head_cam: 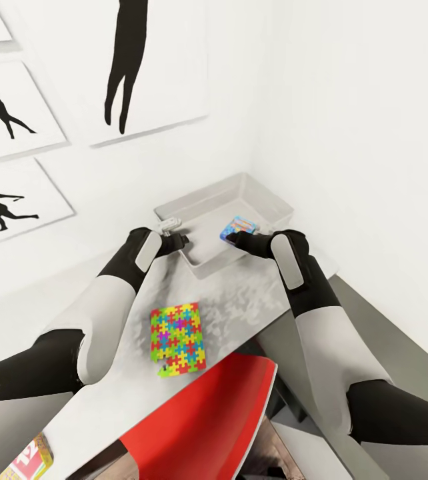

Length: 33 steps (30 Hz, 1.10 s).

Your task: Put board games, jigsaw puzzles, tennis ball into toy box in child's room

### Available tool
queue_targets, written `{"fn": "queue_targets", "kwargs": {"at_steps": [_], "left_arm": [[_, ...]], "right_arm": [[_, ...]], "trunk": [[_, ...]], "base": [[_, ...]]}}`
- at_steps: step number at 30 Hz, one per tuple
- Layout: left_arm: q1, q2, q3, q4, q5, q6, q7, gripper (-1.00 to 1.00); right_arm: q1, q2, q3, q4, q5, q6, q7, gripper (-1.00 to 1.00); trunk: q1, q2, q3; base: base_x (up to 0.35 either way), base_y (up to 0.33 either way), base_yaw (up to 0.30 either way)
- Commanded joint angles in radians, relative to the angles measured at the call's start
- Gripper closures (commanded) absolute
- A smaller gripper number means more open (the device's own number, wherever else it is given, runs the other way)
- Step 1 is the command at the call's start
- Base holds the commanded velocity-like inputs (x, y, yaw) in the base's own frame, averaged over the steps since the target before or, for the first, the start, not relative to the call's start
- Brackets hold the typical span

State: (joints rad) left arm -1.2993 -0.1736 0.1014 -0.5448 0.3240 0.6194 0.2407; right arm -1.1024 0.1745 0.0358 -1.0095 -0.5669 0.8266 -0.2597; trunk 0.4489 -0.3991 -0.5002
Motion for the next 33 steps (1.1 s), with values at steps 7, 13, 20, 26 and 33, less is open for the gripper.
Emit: {"fn": "queue_targets", "kwargs": {"at_steps": [7,13,20,26,33], "left_arm": [[0.0,-0.001,0.004,0.034,-0.008,0.006,0.008,-1.0],[0.0,-0.001,0.004,0.034,-0.008,0.006,0.008,-1.0],[0.0,-0.001,0.004,0.034,-0.008,0.007,0.008,-1.0],[0.0,-0.001,0.004,0.034,-0.008,0.007,0.008,-1.0],[0.0,-0.001,0.004,0.02,-0.007,0.01,0.007,-1.0]], "right_arm": [[-0.001,0.0,0.0,0.007,-0.005,-0.003,-0.01,-1.0],[-0.001,0.0,0.0,0.012,-0.003,-0.004,-0.01,-1.0],[-0.001,0.0,0.001,0.039,0.0,-0.006,-0.012,-1.0],[-0.002,0.0,0.001,0.067,0.001,-0.006,-0.012,-1.0],[-0.015,0.0,0.001,0.087,0.0,-0.006,-0.012,1.0]], "trunk": [[0.001,-0.001,-0.005],[0.001,-0.001,-0.005],[0.001,-0.001,-0.005],[0.001,-0.001,-0.005],[0.001,-0.001,-0.005]], "base": [[0.0,0.0,0.0],[0.0,0.0,0.0],[0.0,0.0,0.0],[0.0,0.0,0.0],[0.0,0.0,0.0]]}}
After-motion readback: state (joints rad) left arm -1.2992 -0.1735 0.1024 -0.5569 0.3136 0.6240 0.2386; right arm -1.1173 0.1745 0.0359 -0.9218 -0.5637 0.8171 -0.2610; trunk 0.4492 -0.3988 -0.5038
